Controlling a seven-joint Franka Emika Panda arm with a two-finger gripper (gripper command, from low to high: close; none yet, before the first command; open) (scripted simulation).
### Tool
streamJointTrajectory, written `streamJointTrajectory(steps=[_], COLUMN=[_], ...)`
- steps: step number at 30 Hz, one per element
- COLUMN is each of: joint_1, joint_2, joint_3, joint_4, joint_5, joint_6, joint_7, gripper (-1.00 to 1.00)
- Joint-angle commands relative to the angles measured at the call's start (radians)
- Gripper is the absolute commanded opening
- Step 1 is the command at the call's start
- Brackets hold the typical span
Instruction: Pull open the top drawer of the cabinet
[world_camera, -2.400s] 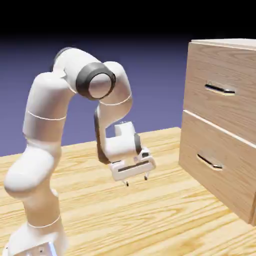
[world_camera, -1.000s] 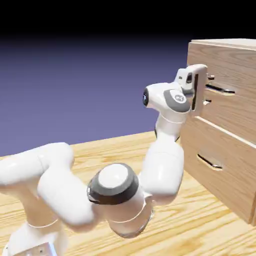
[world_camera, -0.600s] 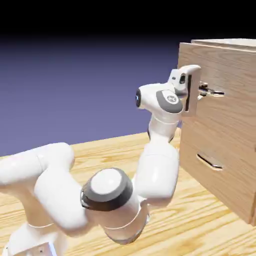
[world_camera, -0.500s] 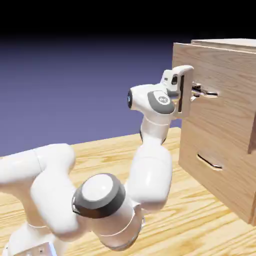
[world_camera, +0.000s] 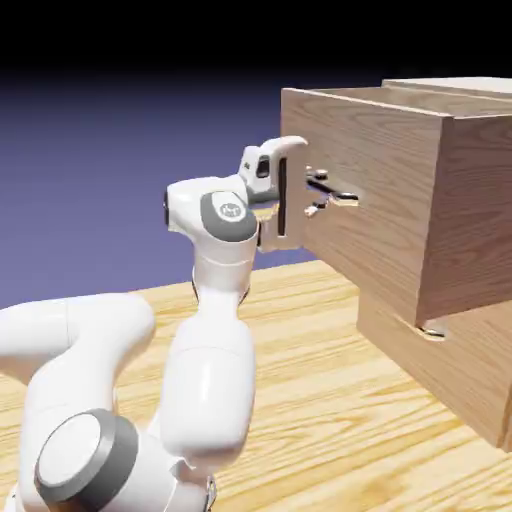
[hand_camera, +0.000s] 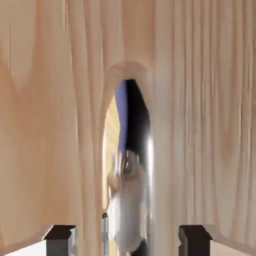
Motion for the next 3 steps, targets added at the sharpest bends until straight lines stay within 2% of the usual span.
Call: streamJointTrajectory(steps=[1, 3], joint_1=[-0.036, -0.074], joint_2=[0.0, 0.001], joint_3=[0.023, 0.048], joint_4=[-0.031, -0.063], joint_5=[0.03, 0.062], joint_6=[0.006, 0.012], joint_7=[0.008, 0.017], gripper=[1.0, 1.0])
